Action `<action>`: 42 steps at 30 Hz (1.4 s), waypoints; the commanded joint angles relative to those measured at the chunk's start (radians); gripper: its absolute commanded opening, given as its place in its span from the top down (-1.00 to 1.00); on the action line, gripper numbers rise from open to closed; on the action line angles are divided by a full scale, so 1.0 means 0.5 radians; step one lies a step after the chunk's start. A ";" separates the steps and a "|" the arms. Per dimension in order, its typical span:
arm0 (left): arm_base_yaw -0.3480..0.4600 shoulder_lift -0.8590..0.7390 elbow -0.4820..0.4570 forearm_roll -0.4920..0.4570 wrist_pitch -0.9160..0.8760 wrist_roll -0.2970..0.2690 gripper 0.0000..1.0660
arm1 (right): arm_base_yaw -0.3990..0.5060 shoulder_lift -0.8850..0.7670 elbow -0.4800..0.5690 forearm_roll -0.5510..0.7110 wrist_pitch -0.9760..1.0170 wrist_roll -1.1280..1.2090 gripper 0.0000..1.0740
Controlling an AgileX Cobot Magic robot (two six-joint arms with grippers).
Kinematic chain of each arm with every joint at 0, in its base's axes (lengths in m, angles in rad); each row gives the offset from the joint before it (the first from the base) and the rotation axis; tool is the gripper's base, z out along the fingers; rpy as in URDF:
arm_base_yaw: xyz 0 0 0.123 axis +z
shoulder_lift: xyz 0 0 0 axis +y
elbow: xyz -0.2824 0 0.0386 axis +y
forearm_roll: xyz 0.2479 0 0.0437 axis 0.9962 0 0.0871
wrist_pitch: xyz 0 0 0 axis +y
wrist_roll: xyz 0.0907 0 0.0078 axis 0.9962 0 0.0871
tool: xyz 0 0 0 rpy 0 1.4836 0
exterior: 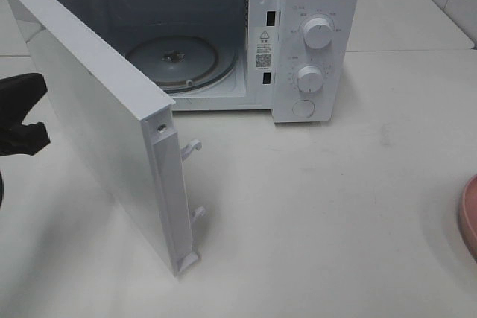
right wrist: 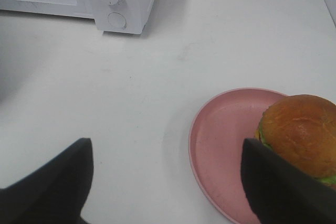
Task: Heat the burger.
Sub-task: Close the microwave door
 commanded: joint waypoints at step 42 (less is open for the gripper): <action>-0.868 1.030 -1.544 -1.630 0.244 0.980 1.00 | -0.016 -0.052 0.002 0.004 -0.002 -0.030 -0.40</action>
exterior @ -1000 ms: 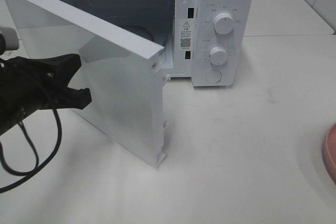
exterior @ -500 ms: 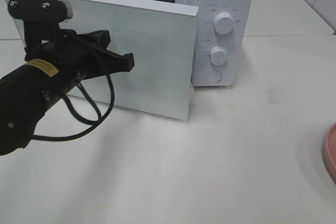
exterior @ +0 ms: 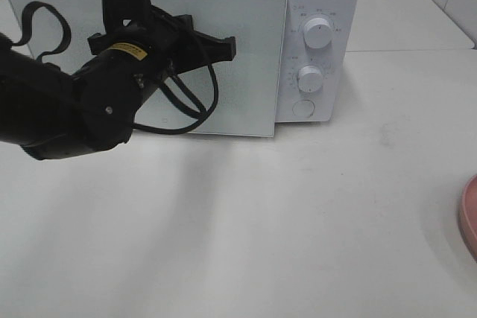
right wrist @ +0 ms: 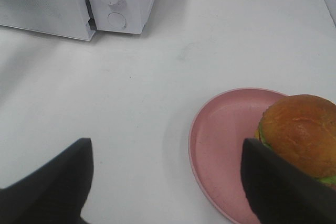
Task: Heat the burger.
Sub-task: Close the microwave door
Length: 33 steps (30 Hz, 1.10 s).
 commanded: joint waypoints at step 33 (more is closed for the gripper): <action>-0.240 0.182 -0.566 -0.698 0.384 1.010 1.00 | -0.016 -0.052 0.002 0.004 -0.002 -0.028 -0.40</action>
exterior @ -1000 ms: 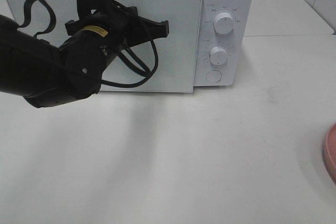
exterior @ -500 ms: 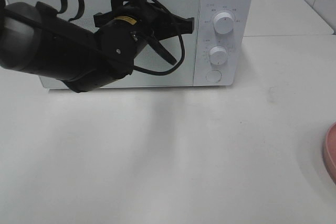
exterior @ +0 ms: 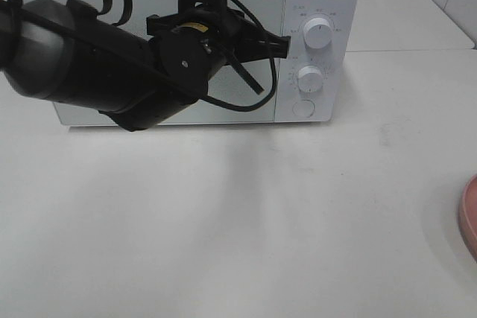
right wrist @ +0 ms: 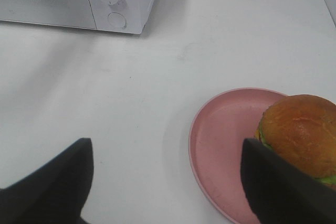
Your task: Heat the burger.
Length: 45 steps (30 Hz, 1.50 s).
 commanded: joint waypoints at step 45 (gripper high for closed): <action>0.824 -0.990 0.906 -0.402 1.924 0.770 -0.38 | -0.016 -0.052 0.002 0.004 -0.002 -0.030 -0.40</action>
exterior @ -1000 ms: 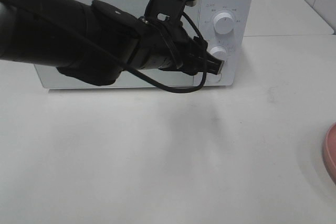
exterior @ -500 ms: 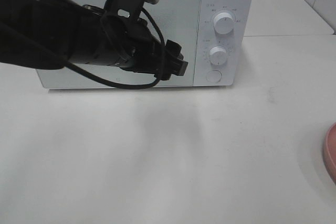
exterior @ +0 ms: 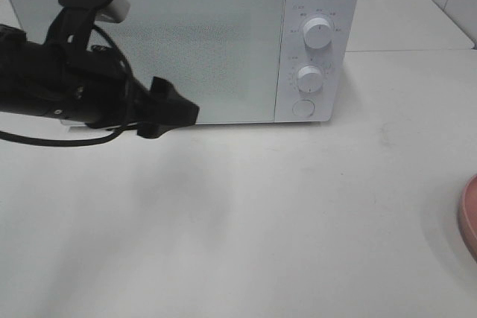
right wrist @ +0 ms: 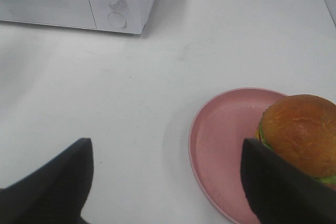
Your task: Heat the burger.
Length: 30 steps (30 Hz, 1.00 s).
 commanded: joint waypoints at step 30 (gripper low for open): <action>0.786 -1.538 0.242 2.752 1.336 -2.616 -0.47 | -0.016 -0.052 0.002 0.004 -0.002 -0.030 -0.40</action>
